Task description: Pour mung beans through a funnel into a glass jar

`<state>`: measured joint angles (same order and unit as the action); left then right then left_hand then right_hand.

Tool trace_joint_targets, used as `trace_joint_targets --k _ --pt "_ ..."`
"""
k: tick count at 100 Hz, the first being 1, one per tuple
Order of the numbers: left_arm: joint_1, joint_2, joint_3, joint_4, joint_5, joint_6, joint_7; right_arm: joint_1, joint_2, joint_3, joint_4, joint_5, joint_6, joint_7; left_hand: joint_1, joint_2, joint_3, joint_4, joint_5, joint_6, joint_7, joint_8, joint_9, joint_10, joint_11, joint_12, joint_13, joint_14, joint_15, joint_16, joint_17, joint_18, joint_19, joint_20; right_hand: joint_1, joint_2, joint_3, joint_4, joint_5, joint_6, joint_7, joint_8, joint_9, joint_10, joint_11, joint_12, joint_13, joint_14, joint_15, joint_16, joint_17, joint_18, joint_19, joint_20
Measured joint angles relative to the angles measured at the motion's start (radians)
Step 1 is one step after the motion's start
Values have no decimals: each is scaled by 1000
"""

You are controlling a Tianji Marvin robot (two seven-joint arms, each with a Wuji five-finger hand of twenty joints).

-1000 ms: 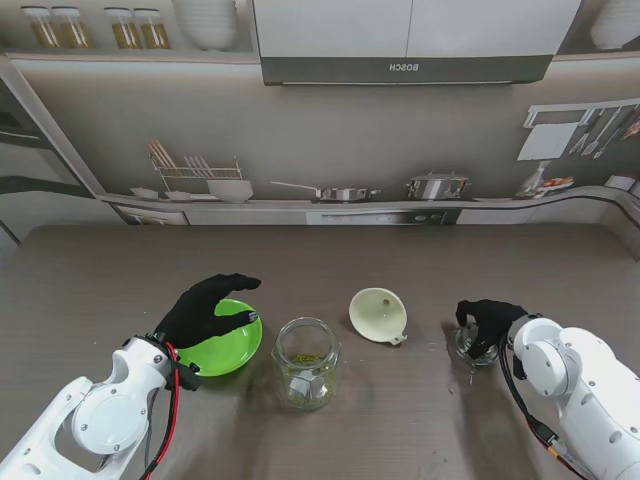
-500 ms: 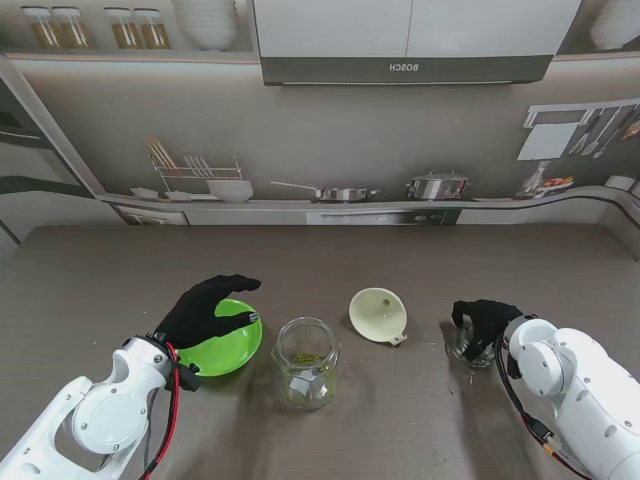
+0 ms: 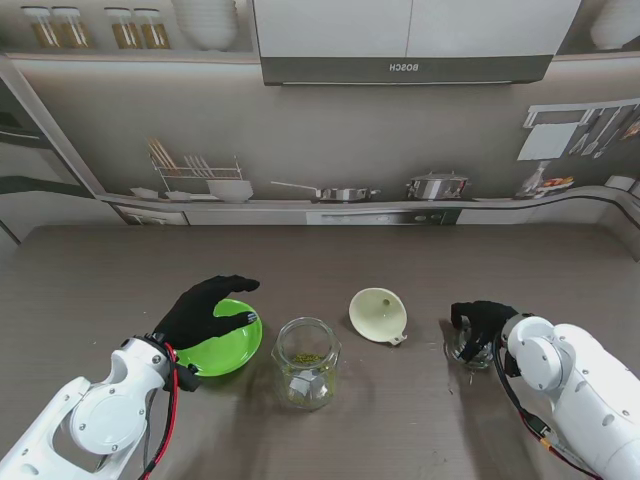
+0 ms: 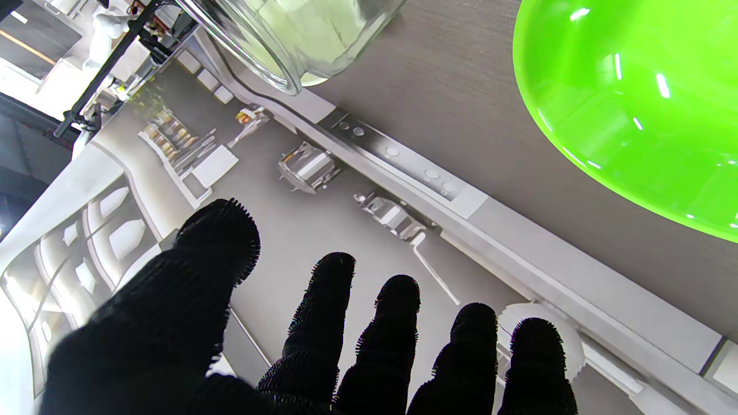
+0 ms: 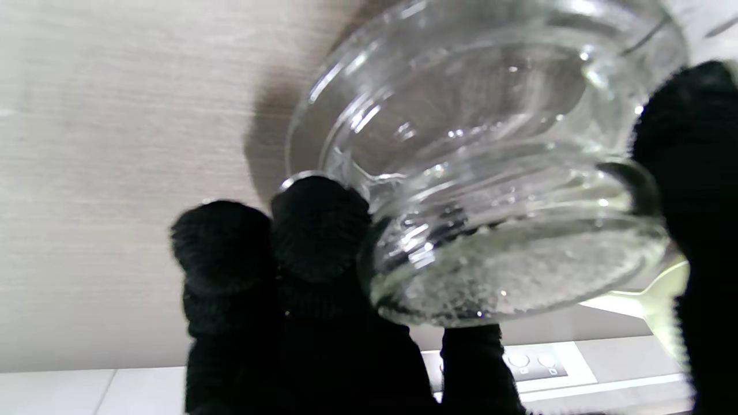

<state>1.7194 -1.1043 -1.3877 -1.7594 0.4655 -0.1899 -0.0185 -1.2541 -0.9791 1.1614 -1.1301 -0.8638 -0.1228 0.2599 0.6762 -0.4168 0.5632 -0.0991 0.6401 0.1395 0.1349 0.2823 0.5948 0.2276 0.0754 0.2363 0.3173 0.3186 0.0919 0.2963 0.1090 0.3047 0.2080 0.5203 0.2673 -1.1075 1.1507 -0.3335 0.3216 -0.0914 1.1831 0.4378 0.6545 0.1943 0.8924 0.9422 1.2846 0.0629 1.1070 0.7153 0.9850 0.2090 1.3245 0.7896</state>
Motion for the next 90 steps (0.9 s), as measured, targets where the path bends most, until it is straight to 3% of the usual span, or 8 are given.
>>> trace_joint_targets --k 19,90 --pt "1 0 -1 0 0 0 -2 2 0 7 -2 3 -10 38 0 0 -4 0 0 0 0 0 0 0 0 0 0 0 0 0 0 0 0 0 0 49 -38 1 -24 24 36 0 0 0 0 50 0 -4 44 27 5 -23 0 -9" --pt "3 1 -2 -2 2 9 -4 -63 -7 93 -62 13 -22 102 0 0 -8 0 0 0 0 0 0 0 0 0 -1 0 0 0 0 0 0 0 0 121 -91 2 -42 59 50 38 -2 1 8 59 1 -4 98 45 23 -26 11 -10"
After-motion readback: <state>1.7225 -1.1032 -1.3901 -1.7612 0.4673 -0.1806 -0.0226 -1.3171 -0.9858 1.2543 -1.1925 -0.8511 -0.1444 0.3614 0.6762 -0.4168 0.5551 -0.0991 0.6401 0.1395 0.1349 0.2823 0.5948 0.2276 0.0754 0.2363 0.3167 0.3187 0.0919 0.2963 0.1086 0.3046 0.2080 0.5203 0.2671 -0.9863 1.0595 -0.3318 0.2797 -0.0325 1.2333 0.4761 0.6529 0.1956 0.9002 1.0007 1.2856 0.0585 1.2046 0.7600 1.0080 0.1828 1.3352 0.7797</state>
